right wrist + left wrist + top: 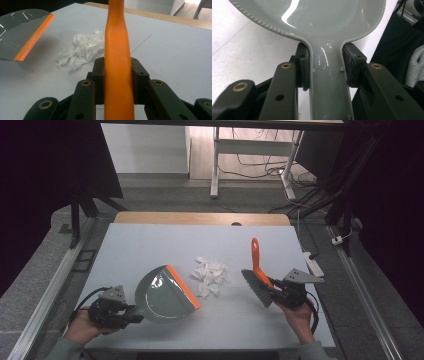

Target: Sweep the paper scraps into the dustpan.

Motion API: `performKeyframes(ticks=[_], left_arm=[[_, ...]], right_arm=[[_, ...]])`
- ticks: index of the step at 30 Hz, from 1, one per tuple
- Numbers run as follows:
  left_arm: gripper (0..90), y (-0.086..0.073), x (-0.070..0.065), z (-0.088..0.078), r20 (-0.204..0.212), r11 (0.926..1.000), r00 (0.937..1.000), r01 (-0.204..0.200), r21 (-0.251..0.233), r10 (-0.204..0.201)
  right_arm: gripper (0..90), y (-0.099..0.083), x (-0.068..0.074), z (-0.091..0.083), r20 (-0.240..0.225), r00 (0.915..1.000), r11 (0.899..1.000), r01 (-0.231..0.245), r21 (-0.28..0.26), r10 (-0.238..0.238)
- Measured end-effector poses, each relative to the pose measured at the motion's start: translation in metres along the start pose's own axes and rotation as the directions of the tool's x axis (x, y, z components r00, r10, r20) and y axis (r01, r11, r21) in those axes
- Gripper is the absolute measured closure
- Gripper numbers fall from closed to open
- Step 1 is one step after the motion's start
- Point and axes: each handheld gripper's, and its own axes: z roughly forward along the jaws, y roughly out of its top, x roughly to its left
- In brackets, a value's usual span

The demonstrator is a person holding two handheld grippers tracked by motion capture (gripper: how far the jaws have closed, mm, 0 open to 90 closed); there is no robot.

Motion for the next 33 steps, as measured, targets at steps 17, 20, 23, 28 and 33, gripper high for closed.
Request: performKeyframes(ticks=[17, 20, 23, 28, 33], left_arm=[[61.4, -0.001, 0.002, 0.017, 0.02, 0.9981, 0.9998, 0.001, 0.062, -0.002], [61.4, 0.0, 0.001, 0.021, 0.024, 0.9975, 0.9997, -0.003, 0.071, 0.001], [61.4, 0.002, 0.0, 0.024, 0.035, 0.9975, 0.9994, -0.007, 0.07, 0.005], [61.4, 0.003, 0.0, 0.025, 0.038, 0.9978, 0.9993, -0.006, 0.067, 0.003], [61.4, 0.003, 0.001, 0.029, 0.046, 0.9979, 0.9989, -0.004, 0.065, 0.001]], right_arm=[[69.9, 0.024, 0.003, 0.029, 0.031, 0.9993, 1.0, -0.019, -0.011, 0.02], [69.9, 0.029, 0.002, 0.036, 0.044, 0.9988, 1.0, -0.02, -0.002, 0.02], [69.9, 0.036, 0.001, 0.045, 0.054, 0.9981, 1.0, -0.029, -0.003, 0.029], [69.9, 0.042, -0.001, 0.057, 0.064, 0.9973, 0.999, -0.036, 0.008, 0.036], [69.9, 0.046, -0.003, 0.07, 0.077, 0.9963, 0.999, -0.04, 0.027, 0.038]])
